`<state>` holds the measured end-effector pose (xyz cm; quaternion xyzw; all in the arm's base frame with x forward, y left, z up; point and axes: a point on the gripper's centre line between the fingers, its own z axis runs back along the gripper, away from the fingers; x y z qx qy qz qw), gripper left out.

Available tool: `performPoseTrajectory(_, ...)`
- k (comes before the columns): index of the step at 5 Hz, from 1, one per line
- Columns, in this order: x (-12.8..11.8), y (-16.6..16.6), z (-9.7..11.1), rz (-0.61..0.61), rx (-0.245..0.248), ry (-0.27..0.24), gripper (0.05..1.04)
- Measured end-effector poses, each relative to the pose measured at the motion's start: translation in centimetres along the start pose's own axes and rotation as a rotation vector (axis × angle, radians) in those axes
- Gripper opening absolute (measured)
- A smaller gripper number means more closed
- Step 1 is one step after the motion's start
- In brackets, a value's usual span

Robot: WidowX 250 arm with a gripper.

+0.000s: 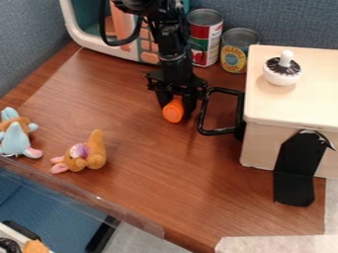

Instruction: Move the orange object to the middle of the table

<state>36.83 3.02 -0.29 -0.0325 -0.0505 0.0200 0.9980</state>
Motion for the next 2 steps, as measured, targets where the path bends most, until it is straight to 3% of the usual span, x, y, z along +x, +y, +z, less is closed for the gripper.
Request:
performPoseTrajectory(1,-0.4,0.8,-0.2,0.038,0.053,0.007,0.930)
performPoseTrajectory(2,-0.6,1.4,2.2,0.055,0.102,-0.044,1.009)
